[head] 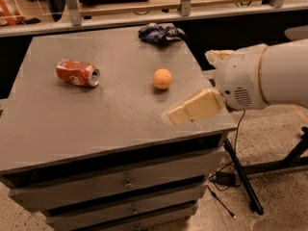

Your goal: Move coke can near blue chip bag

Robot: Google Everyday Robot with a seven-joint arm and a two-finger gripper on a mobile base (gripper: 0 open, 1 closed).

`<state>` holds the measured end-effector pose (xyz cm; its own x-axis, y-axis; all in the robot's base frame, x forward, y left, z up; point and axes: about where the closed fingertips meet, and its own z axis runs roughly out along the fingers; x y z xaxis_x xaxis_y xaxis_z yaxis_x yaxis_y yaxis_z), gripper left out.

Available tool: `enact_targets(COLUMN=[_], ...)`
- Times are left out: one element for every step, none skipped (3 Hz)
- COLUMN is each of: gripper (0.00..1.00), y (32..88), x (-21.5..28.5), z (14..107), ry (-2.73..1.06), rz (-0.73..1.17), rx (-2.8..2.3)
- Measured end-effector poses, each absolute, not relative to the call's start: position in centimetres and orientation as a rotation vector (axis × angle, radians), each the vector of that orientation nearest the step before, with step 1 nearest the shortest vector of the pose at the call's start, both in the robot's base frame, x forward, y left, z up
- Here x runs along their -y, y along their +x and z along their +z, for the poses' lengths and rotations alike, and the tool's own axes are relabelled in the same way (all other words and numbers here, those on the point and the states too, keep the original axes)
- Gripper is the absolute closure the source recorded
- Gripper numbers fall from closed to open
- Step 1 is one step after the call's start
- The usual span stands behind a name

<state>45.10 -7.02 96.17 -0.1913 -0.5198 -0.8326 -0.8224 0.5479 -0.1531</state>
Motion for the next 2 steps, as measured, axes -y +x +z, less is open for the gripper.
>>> enact_targets(gripper=[0.00,0.00], y=[46.9,50.4], x=[5.1,3.6], z=[94.4,91.8], ry=[-1.087,-1.067], rz=[0.457,0.501], rx=[-1.790,-1.730])
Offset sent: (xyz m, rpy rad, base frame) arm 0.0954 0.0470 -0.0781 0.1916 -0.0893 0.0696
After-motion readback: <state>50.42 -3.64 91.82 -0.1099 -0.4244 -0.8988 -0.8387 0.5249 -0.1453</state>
